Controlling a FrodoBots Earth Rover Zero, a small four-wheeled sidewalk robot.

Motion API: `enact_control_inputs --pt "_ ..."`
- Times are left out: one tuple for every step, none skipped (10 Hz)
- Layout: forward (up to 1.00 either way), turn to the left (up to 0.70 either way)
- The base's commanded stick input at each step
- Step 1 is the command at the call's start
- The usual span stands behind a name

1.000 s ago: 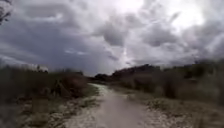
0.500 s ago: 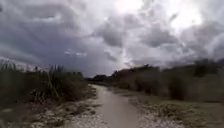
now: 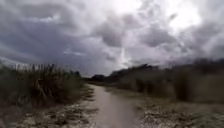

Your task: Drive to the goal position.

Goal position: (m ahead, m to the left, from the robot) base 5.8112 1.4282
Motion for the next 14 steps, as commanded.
enact_control_inputs --pt "0.85 0.26" --pt "0.85 0.32" --pt "0.85 0.00" --pt "0.85 0.00" --pt "0.85 0.00" --pt "0.85 0.00" --pt "0.85 0.15" --pt "0.85 0.34" --pt "0.85 0.33" --pt "0.85 0.30" --pt "0.85 0.15" --pt "0.85 0.01" --pt "0.85 0.00" --pt "0.85 0.00"
